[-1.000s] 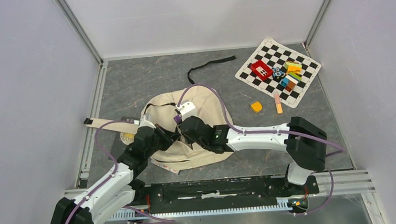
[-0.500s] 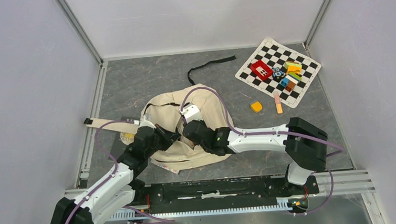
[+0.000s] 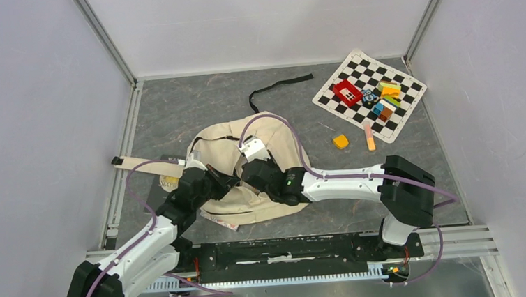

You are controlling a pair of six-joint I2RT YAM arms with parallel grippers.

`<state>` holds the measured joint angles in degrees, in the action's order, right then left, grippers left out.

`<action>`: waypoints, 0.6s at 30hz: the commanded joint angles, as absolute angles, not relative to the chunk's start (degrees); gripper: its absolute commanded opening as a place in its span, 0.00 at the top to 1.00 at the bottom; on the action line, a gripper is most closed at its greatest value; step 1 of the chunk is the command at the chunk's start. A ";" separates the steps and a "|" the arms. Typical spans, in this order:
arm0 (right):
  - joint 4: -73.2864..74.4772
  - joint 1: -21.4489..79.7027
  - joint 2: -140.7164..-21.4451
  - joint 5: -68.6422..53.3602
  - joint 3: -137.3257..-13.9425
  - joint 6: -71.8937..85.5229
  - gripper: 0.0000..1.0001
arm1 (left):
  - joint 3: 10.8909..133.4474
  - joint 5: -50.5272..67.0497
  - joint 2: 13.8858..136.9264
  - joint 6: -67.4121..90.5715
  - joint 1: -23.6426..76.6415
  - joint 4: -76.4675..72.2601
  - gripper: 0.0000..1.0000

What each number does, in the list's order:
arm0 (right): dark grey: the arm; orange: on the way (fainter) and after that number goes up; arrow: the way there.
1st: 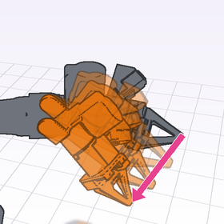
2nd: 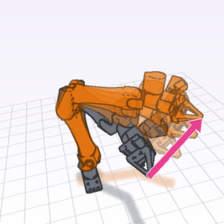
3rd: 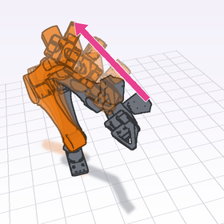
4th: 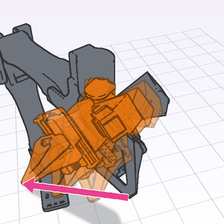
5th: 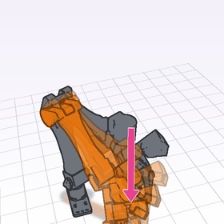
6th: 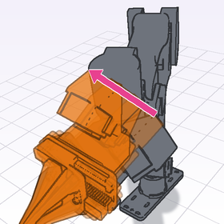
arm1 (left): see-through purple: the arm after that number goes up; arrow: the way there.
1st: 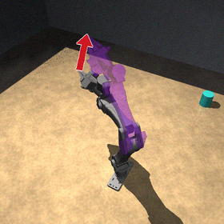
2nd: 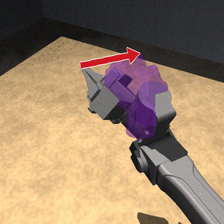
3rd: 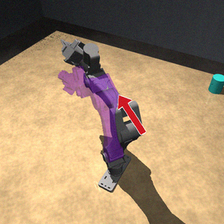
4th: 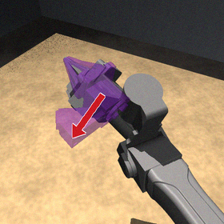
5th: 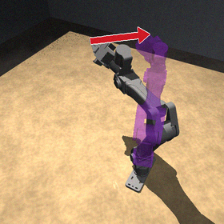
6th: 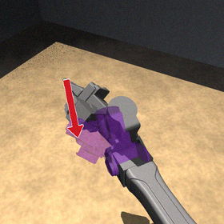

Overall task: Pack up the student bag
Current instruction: Place the stationery in the student bag.

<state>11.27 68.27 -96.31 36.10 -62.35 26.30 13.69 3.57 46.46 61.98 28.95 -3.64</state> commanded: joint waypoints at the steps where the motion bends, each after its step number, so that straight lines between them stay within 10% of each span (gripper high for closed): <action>1: 13.66 68.30 -94.21 40.22 -65.02 24.92 0.46 | 14.50 5.55 46.93 62.95 28.97 -4.48 0.98; 18: 14.83 68.25 -88.49 35.70 -69.56 19.05 0.35 | 14.77 5.67 47.53 62.64 28.98 -4.48 0.98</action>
<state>14.57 68.38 -93.45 34.94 -65.60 21.58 13.72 3.55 47.16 61.98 28.93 -3.70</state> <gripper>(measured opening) 0.628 0.040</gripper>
